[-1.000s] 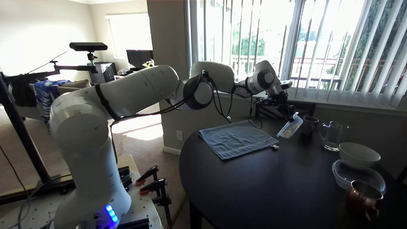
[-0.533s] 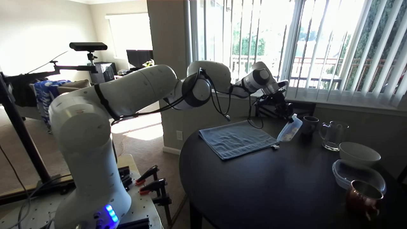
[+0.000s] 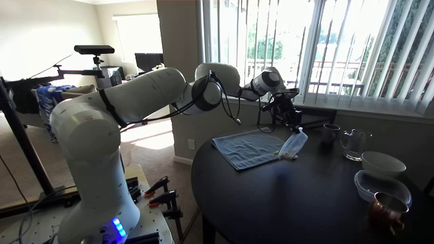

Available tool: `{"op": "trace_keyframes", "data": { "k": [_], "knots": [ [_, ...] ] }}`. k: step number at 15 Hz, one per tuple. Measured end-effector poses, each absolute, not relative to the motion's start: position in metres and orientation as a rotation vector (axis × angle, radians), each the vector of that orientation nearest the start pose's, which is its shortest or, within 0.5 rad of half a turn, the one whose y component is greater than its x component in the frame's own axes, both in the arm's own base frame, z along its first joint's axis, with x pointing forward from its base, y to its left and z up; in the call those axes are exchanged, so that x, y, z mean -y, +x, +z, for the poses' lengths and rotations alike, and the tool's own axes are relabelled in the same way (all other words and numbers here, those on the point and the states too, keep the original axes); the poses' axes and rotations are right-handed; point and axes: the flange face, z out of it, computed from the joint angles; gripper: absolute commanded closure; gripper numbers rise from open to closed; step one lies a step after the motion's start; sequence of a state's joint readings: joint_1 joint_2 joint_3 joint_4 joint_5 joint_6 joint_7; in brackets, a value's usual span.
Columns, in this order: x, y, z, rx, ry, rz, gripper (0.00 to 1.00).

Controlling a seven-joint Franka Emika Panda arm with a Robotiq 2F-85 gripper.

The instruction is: Pour the contents in the container on the towel

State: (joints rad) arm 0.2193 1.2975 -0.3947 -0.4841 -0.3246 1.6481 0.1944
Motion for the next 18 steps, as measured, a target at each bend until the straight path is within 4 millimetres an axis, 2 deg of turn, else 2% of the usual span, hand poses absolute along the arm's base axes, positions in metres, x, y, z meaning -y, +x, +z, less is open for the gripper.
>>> {"op": "trace_keyframes", "data": {
  "k": [4,10,14,18],
  "knots": [
    [-0.039,0.780,0.275,0.021,2.389,-0.192,0.96],
    [-0.064,0.759,0.282,-0.011,2.339,-0.359,0.96],
    [-0.077,0.768,0.283,0.009,2.240,-0.211,0.96],
    [-0.096,0.778,0.264,0.059,2.135,-0.018,0.96]
  ]
}}
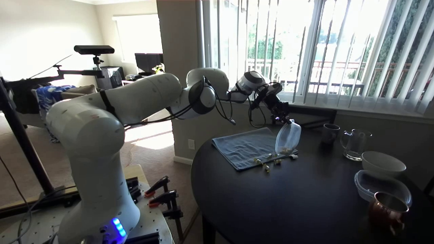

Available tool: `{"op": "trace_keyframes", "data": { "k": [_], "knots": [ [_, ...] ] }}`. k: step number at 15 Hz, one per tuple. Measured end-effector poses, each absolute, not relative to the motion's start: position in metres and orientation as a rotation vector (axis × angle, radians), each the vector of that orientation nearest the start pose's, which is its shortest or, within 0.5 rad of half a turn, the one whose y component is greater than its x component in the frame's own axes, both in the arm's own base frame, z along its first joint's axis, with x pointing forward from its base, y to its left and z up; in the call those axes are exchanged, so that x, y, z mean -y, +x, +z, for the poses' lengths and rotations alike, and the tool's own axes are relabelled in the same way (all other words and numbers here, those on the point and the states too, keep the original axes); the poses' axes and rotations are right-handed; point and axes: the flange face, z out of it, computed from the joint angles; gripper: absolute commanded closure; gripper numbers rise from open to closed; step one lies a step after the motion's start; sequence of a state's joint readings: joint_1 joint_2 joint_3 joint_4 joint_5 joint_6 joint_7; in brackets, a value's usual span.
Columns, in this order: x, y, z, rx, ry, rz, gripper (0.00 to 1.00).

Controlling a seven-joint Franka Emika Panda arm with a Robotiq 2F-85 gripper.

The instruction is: Pour the contents in the container on the towel

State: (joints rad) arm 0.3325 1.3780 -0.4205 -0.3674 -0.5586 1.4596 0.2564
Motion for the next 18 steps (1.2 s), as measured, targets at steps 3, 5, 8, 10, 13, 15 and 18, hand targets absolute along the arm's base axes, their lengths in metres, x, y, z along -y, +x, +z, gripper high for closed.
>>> {"op": "trace_keyframes", "data": {
  "k": [3,5,8,10,13,15,18],
  "knots": [
    [-0.130,0.772,0.243,0.123,2.049,0.093,0.96],
    [-0.150,0.767,0.231,0.152,2.005,0.149,0.96],
    [-0.172,0.760,0.219,0.188,1.959,0.220,0.96],
    [-0.182,0.757,0.214,0.209,1.936,0.257,0.96],
    [-0.191,0.754,0.213,0.242,1.909,0.307,0.96],
    [-0.194,0.755,0.216,0.268,1.879,0.350,0.96],
    [-0.188,0.756,0.220,0.295,1.839,0.375,0.96]
  ]
}}
